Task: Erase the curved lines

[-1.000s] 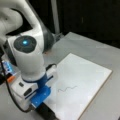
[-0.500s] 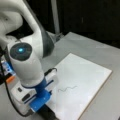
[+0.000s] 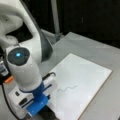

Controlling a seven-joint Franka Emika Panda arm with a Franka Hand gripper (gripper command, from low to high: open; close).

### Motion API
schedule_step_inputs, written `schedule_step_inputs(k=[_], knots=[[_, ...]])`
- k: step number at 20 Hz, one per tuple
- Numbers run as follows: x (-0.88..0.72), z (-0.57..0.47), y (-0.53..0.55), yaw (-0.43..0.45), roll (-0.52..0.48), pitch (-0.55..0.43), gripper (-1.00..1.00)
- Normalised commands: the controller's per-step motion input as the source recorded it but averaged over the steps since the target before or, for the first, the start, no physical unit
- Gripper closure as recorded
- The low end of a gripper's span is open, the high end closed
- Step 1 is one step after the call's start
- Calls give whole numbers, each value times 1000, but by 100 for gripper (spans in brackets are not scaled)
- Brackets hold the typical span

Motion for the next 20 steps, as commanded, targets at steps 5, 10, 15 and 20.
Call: schedule_step_inputs(k=[5, 10, 15, 20], knots=[[91, -59, -46, 28, -50, 32, -100], [68, -48, 17, 23, -84, 36, -100], [47, -69, 7, 35, -70, 24, -100], [46, -105, 7, 43, -61, 0, -100]])
